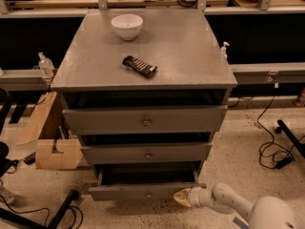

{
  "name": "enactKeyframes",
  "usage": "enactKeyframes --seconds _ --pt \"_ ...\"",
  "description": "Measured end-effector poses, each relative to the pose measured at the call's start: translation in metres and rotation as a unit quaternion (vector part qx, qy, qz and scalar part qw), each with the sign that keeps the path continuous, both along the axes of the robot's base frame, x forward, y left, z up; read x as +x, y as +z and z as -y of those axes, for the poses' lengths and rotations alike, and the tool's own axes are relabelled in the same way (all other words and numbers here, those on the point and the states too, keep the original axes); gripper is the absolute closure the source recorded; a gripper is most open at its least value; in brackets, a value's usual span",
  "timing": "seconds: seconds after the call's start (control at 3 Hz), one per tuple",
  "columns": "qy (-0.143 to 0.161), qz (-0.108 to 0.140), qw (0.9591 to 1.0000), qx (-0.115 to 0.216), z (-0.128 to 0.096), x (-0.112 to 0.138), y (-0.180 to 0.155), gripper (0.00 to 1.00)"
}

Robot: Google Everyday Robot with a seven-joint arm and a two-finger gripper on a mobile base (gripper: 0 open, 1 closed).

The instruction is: Close bottom drawer

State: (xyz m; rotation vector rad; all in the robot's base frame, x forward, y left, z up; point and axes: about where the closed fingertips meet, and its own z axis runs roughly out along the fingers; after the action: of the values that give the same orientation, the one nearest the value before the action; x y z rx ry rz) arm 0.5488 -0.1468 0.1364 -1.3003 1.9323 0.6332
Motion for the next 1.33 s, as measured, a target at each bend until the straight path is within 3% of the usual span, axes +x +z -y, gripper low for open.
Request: enactKeyframes --seconds 0.33,0.67,1.0,1.33 --pt "-0.003 0.004 1.0 0.002 0.001 0.014 0.004 1.0" --pt "-0.003 0.004 1.0 0.002 0.001 0.012 0.004 1.0" --pt "-0.008 0.007 0.9999 0.003 0.003 0.041 0.008 1.0" --pt "-0.008 0.007 0.9999 0.003 0.004 0.037 0.008 1.0"
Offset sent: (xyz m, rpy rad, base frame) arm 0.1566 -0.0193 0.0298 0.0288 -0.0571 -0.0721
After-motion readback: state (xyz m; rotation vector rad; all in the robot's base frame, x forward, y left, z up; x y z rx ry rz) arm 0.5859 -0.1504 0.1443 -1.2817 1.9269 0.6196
